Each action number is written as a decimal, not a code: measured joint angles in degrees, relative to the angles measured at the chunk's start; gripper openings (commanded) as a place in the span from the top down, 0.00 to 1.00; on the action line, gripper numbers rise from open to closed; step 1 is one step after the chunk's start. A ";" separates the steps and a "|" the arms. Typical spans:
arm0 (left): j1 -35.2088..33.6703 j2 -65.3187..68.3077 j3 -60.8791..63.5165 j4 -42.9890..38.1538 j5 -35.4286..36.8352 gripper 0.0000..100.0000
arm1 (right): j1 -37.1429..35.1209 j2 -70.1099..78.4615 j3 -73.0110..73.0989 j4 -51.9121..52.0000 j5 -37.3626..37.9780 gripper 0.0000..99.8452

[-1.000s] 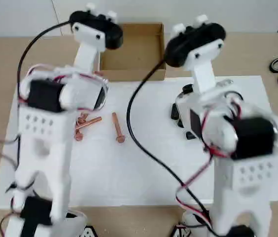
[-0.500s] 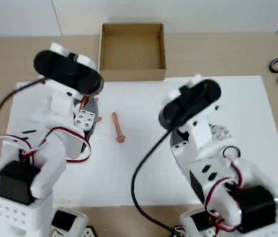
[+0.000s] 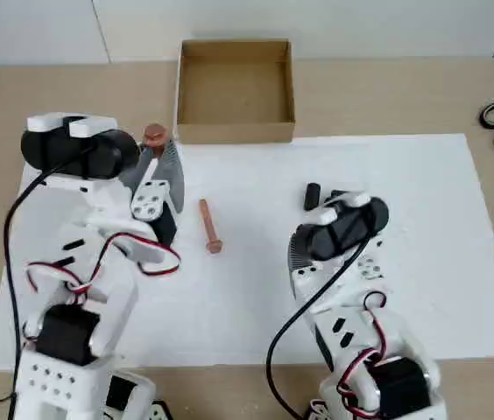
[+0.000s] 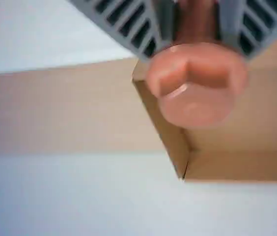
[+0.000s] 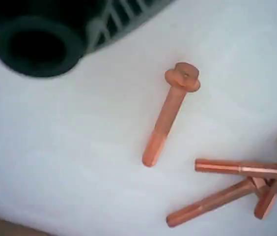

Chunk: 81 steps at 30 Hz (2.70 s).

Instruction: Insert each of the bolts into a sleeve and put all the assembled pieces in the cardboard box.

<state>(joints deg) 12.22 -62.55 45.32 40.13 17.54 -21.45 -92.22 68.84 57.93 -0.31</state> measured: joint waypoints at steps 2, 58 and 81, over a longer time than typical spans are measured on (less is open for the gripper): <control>0.79 0.00 2.02 -3.87 1.49 0.99 | -0.88 -2.37 4.04 -2.90 0.00 1.00; 19.34 -0.53 18.02 -13.10 12.04 0.99 | -12.13 -6.24 16.26 -17.14 -0.62 1.00; 18.73 -0.53 18.46 -16.26 10.11 0.99 | -12.04 -6.33 16.18 -17.14 -0.62 1.00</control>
<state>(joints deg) 30.95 -63.08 63.78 23.87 27.65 -33.49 -98.55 85.01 40.79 -0.92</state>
